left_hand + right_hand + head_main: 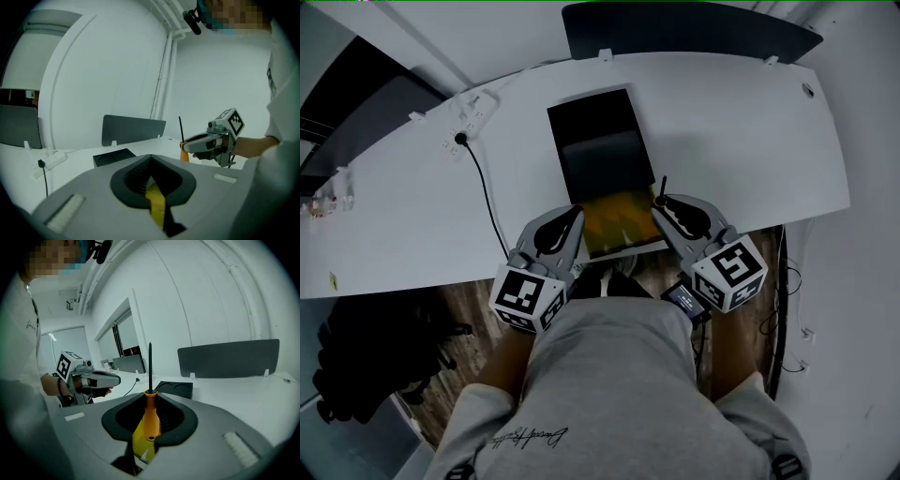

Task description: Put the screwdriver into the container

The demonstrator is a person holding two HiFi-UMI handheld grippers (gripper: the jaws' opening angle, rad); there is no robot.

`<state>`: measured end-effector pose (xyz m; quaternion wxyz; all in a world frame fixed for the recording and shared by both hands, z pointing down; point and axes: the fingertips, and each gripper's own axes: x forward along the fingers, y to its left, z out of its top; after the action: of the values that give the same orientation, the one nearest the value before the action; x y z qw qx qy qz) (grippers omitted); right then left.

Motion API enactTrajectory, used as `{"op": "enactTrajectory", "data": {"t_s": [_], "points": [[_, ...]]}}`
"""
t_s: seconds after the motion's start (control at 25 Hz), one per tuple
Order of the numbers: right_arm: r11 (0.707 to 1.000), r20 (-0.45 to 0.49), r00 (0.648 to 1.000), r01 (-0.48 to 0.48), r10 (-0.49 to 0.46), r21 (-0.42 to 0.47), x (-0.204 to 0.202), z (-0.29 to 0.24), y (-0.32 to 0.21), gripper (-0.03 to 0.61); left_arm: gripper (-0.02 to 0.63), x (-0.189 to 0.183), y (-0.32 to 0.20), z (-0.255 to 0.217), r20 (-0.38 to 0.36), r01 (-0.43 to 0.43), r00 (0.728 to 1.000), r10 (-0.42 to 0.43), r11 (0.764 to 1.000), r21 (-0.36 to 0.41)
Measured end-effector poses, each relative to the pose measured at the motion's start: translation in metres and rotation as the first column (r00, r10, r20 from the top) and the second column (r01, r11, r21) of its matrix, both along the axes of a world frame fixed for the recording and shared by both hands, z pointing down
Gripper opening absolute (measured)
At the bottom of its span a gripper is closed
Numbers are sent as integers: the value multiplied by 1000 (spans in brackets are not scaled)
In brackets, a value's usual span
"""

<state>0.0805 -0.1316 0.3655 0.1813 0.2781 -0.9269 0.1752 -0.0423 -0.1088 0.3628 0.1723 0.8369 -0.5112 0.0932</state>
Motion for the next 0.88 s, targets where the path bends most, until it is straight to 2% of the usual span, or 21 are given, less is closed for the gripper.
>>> {"op": "enactTrajectory", "data": {"t_s": [0.28, 0.52, 0.88], "points": [[1000, -36, 999, 6, -7, -13, -1, 13, -7, 92, 0, -5, -10, 11, -22, 2, 1000, -2, 1000, -23], [999, -107, 994, 23, -26, -25, -5, 37, -6, 92, 0, -7, -13, 23, -28, -5, 1000, 4, 999, -48], [998, -142, 989, 30, -37, -53, -6, 56, -10, 92, 0, -13, -15, 41, -39, 1, 999, -5, 997, -81]]}}
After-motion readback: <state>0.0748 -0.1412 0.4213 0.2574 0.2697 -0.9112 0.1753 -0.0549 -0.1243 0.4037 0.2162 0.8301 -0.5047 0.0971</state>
